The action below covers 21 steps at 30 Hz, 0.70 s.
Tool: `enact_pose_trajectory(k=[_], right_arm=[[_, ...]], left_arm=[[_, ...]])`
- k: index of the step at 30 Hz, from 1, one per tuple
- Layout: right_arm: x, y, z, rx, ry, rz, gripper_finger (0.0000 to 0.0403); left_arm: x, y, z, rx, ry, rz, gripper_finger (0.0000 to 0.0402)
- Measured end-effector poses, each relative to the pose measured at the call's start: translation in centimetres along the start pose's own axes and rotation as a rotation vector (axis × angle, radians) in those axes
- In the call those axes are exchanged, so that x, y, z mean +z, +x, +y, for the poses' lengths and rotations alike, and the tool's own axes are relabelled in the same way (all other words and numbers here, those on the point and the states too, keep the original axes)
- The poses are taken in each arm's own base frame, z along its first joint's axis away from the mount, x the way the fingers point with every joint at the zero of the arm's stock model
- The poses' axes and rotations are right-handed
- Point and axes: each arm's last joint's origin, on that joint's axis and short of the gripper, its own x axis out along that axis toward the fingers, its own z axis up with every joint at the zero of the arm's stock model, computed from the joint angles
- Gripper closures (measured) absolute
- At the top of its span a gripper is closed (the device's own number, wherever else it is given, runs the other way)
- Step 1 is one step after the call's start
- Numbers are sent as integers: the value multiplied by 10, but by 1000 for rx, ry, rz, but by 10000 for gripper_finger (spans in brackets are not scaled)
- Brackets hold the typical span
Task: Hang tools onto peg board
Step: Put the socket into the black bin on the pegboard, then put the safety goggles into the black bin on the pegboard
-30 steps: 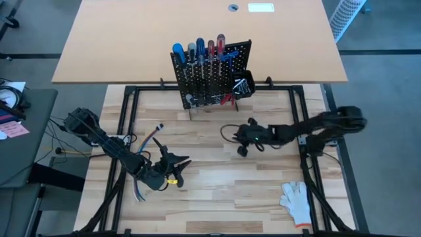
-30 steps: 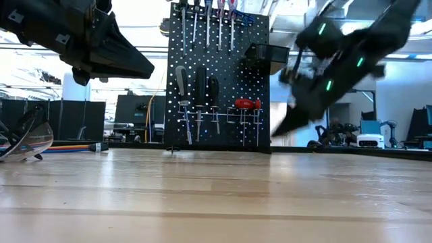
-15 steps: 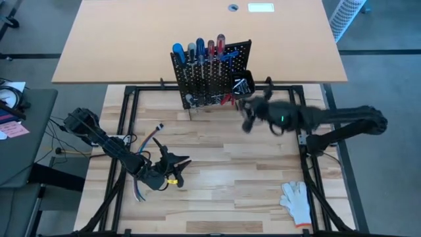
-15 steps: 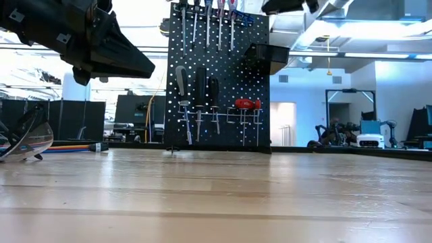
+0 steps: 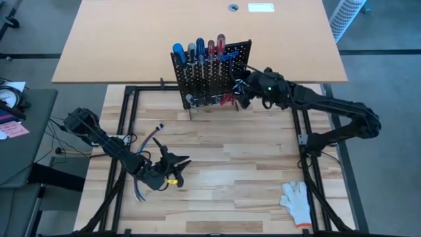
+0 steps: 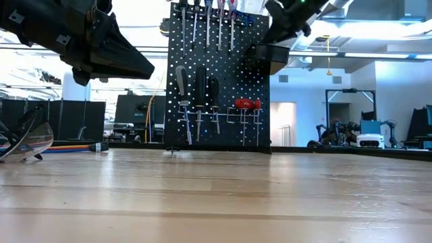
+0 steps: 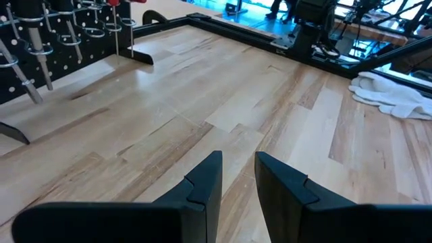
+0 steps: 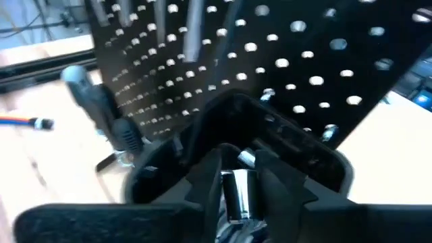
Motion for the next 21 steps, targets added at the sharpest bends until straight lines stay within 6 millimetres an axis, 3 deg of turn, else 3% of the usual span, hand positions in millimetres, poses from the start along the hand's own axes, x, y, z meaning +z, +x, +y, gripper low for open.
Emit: enact_pose_trajectory(k=[12, 16, 21], right_arm=[[1, -8, 6, 28, -33, -11, 163], [0, -33, 27, 130, -91, -25, 154], [-15, -79, 77, 371, -194, -37, 160]], left_arm=[[0, 0, 0, 0, 4, 1, 319], [-2, -6, -4, -57, 130, 21, 319], [9, -30, -32, -128, 366, -42, 327]])
